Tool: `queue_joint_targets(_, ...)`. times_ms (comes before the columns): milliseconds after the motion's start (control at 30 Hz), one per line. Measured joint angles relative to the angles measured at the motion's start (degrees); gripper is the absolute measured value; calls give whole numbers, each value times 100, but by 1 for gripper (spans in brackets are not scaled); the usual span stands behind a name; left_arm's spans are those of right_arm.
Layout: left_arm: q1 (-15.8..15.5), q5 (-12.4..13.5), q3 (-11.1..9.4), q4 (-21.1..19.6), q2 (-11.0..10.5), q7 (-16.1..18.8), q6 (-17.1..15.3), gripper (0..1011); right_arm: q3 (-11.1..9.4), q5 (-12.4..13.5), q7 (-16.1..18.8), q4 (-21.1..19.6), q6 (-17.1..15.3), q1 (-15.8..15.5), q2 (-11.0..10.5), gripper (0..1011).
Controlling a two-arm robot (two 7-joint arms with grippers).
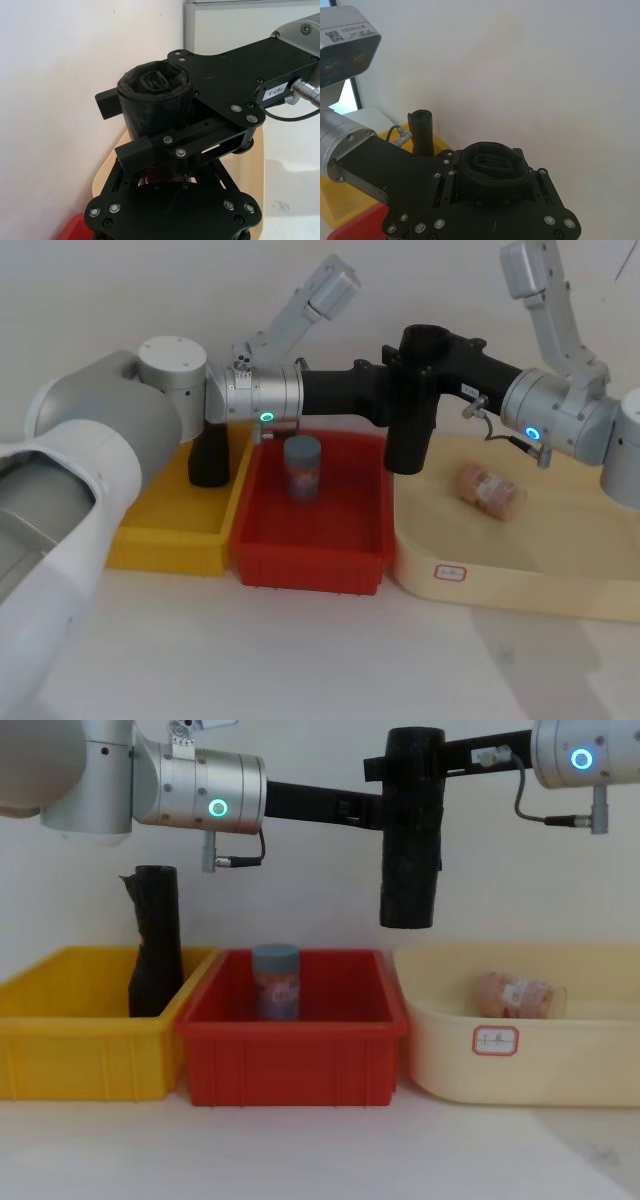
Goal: Pick up the garbage bag with the one hand and transfer it to the other hand.
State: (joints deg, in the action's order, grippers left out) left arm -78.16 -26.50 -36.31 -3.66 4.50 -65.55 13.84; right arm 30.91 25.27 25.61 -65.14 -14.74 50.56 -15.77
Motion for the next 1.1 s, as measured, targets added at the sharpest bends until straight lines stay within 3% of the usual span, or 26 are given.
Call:
queue_joint_targets(267,0,0,0,0,0,-2,0,409,0,0,-1,0,0,0,-1,562)
queue_joint_targets(533,0,0,0,0,0,-5,0,619,-1,-4,-5,1,-2,-2,-3,560)
queue_joint_targets(633,0,0,0,0,0,-5,0,740,-2,-22,-26,-8,-14,-7,-3,560)
queue_joint_targets(800,0,0,0,0,0,-5,1,886,0,-121,-197,-89,-102,-30,-18,560)
queue_joint_targets(967,0,0,0,0,0,-4,1,996,-1,-255,-466,-210,-258,-72,-40,559)
queue_joint_targets(1100,0,0,0,0,0,-3,1,1001,-25,-352,-695,-307,-383,-113,-58,560)
